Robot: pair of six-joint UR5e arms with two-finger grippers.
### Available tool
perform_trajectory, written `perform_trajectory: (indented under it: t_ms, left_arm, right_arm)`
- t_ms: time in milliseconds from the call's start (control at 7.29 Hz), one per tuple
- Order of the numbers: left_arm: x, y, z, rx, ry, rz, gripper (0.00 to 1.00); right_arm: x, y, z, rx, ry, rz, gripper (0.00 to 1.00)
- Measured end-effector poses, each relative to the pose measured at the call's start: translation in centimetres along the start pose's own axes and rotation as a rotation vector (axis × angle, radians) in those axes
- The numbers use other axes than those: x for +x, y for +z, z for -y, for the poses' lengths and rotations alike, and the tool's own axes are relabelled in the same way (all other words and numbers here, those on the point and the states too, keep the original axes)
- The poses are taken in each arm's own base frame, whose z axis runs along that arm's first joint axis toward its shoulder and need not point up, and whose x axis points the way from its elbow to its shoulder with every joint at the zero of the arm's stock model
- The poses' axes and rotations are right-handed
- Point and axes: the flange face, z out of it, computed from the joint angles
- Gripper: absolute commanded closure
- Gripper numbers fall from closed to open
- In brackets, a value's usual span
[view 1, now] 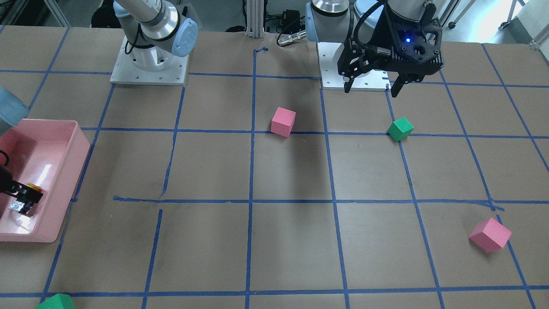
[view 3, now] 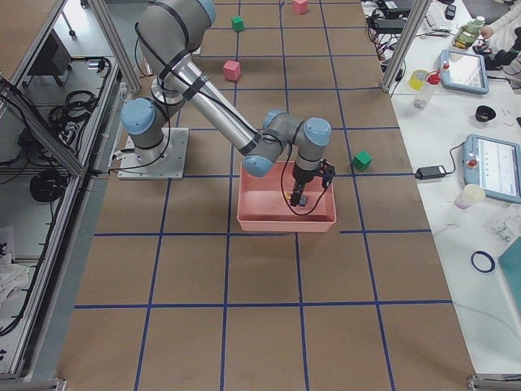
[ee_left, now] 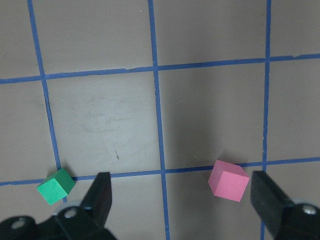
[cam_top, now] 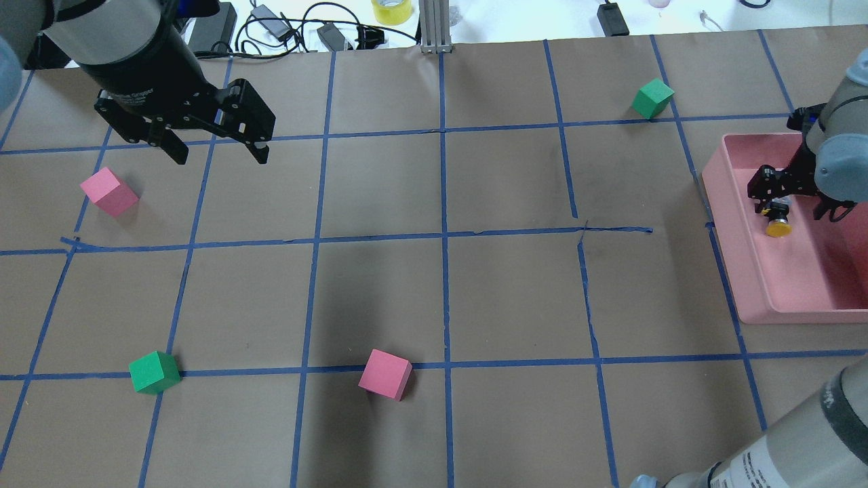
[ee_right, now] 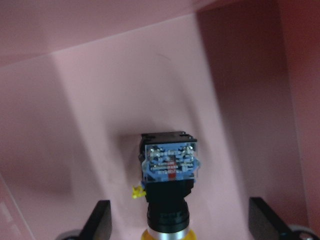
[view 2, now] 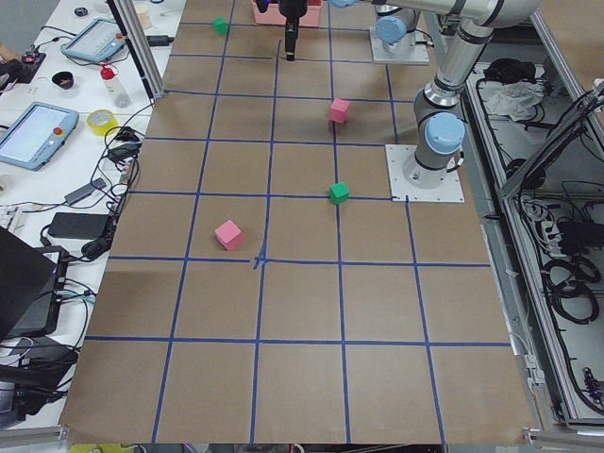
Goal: Align button upright
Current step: 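Close the right gripper on the button body and lift it from the bin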
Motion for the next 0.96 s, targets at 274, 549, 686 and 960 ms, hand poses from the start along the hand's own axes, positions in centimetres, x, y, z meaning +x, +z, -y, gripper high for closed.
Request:
perform_trajectory:
  t_ms: [274, 549, 686, 960]
  left_arm:
    - [0.0, 0.02, 0.0, 0.0, 0.0, 0.0, 0.0]
    - [0.0, 0.03, 0.0, -0.001, 0.0, 0.0, 0.0]
    - [0.0, 0.02, 0.0, 0.0, 0.0, 0.0, 0.0]
    - [0.0, -0.02, 0.0, 0.0, 0.0, 0.0, 0.0]
  right_arm:
    - [0.52, 1.24, 0.14, -0.014, 0.011, 0.031, 0.39]
    - [0.68, 1.65, 0.09, -0.023, 0.016, 0.043, 0.93]
    - [0.7, 1.73, 0.02, -0.03, 0.017, 0.045, 1.0]
    - [0.75, 1.6, -0.08, -0.035, 0.017, 0.046, 1.0]
